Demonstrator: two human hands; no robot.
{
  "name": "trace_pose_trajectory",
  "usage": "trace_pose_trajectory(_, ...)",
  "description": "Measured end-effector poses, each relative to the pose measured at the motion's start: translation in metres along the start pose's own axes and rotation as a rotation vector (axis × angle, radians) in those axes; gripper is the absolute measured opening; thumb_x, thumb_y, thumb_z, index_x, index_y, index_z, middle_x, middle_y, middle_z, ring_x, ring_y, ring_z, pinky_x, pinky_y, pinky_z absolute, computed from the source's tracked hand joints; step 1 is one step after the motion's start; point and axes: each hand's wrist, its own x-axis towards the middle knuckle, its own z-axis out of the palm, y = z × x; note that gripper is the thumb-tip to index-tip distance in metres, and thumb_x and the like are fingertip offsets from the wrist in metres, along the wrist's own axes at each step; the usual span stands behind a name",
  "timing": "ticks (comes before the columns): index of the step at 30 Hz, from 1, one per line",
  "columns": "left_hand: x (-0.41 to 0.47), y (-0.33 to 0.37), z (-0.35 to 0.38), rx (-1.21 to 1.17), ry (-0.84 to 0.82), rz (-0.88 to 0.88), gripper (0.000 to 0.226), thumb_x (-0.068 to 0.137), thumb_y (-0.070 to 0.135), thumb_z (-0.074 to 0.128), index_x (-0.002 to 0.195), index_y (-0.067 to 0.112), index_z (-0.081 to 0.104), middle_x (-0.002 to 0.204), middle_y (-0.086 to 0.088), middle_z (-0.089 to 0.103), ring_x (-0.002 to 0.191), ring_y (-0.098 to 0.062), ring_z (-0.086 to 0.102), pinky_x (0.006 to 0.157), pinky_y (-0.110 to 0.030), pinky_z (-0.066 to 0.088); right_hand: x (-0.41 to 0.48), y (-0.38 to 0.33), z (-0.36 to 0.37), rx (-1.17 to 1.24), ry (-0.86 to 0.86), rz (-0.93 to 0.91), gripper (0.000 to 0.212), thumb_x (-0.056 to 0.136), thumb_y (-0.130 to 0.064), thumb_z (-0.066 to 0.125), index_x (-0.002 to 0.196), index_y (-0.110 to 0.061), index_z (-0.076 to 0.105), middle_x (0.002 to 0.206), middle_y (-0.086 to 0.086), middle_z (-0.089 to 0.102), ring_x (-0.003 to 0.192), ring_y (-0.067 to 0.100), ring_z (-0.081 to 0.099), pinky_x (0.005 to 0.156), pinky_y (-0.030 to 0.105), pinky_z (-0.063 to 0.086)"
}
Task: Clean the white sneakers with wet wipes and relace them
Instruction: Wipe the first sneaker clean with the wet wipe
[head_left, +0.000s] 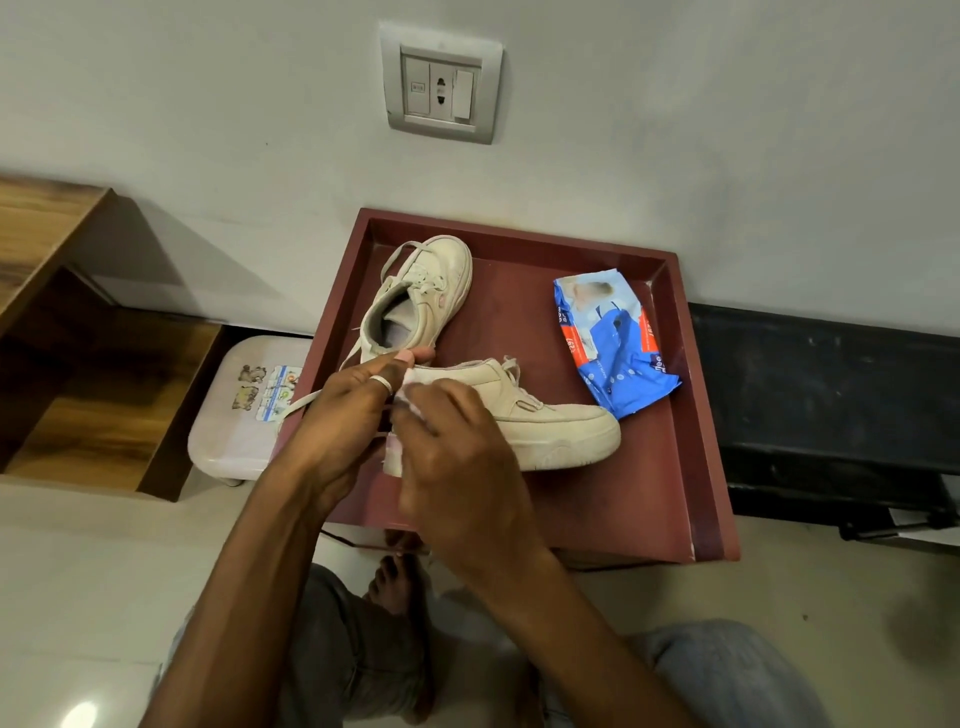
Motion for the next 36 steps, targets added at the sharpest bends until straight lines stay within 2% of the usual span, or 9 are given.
trace_pose_trajectory(2,-0.001,0.0,0.0,-0.007,-0.005,-0.002,0.031,0.108,0.025,0.044,0.121,0.023,0.073,0.108,-0.002,0.078,0.095,-0.014,0.075,0.084,-0.035,0.059,0.003,0.006,-0.001,0.015,-0.002,-0.049,0.03,0.092,-0.011,0.05,0.114,-0.006,0.069,0.117,0.009,0.065,0.114,0.022,0.054,0.097,0.033,0.048)
trace_pose_trajectory(6,0.0,0.0,0.001,0.043,0.005,0.004,0.031,0.108,0.03,0.045,0.118,0.026,0.074,0.105,0.001,0.079,0.087,-0.014,0.075,0.08,-0.038,0.059,0.009,0.022,-0.006,0.047,0.193,0.179,0.037,0.089,-0.012,0.044,0.112,-0.003,0.071,0.113,0.01,0.067,0.108,0.025,0.058,0.095,0.036,0.05)
trace_pose_trajectory(11,0.001,0.0,0.001,0.015,0.007,0.016,0.03,0.108,0.027,0.046,0.119,0.022,0.073,0.108,-0.003,0.078,0.094,-0.015,0.074,0.087,-0.037,0.058,0.0,0.008,-0.002,0.018,-0.021,-0.054,0.034,0.091,-0.009,0.046,0.115,-0.004,0.069,0.116,0.01,0.066,0.112,0.023,0.056,0.099,0.034,0.047)
trace_pose_trajectory(15,0.002,-0.003,0.0,0.07,0.021,0.015,0.03,0.107,0.034,0.046,0.118,0.029,0.073,0.108,0.001,0.078,0.097,-0.019,0.074,0.085,-0.042,0.059,0.009,0.04,-0.011,0.031,0.278,0.253,0.029,0.084,-0.001,0.057,0.108,-0.003,0.073,0.105,0.01,0.071,0.101,0.026,0.063,0.096,0.036,0.05)
trace_pose_trajectory(21,0.004,-0.004,0.0,0.064,0.022,0.047,0.03,0.107,0.03,0.046,0.119,0.024,0.072,0.106,0.002,0.079,0.088,-0.012,0.076,0.067,-0.029,0.062,-0.003,0.025,-0.003,0.031,0.074,0.001,0.035,0.092,-0.008,0.046,0.118,-0.001,0.068,0.118,0.013,0.067,0.112,0.026,0.059,0.1,0.036,0.048)
trace_pose_trajectory(24,0.005,-0.005,-0.001,0.102,0.031,0.048,0.03,0.107,0.033,0.046,0.118,0.028,0.073,0.108,0.002,0.078,0.097,-0.017,0.074,0.079,-0.039,0.061,0.001,0.057,-0.011,0.071,0.202,0.2,0.03,0.085,-0.002,0.059,0.111,-0.006,0.073,0.109,0.008,0.071,0.101,0.024,0.064,0.09,0.037,0.052)
trace_pose_trajectory(26,0.005,-0.006,0.0,0.109,0.027,0.062,0.029,0.107,0.032,0.046,0.116,0.028,0.073,0.108,0.004,0.078,0.097,-0.014,0.074,0.076,-0.033,0.06,0.0,0.066,-0.017,0.073,0.242,0.381,0.029,0.086,-0.007,0.058,0.11,-0.009,0.074,0.106,0.005,0.073,0.095,0.023,0.067,0.083,0.037,0.055)
trace_pose_trajectory(32,0.009,-0.008,0.001,0.1,0.074,0.041,0.029,0.108,0.027,0.045,0.114,0.022,0.073,0.104,0.001,0.078,0.089,-0.013,0.072,0.064,-0.025,0.056,-0.004,0.04,-0.015,0.079,0.118,0.08,0.033,0.086,0.001,0.059,0.117,-0.004,0.07,0.116,0.009,0.068,0.111,0.02,0.061,0.098,0.027,0.049)
trace_pose_trajectory(36,0.01,-0.008,0.002,0.13,0.079,0.064,0.029,0.108,0.029,0.045,0.112,0.024,0.074,0.106,0.001,0.077,0.095,-0.014,0.072,0.073,-0.029,0.056,-0.001,0.069,-0.02,0.111,0.203,0.281,0.03,0.086,-0.002,0.058,0.112,-0.007,0.073,0.11,0.006,0.072,0.101,0.019,0.067,0.09,0.027,0.053)
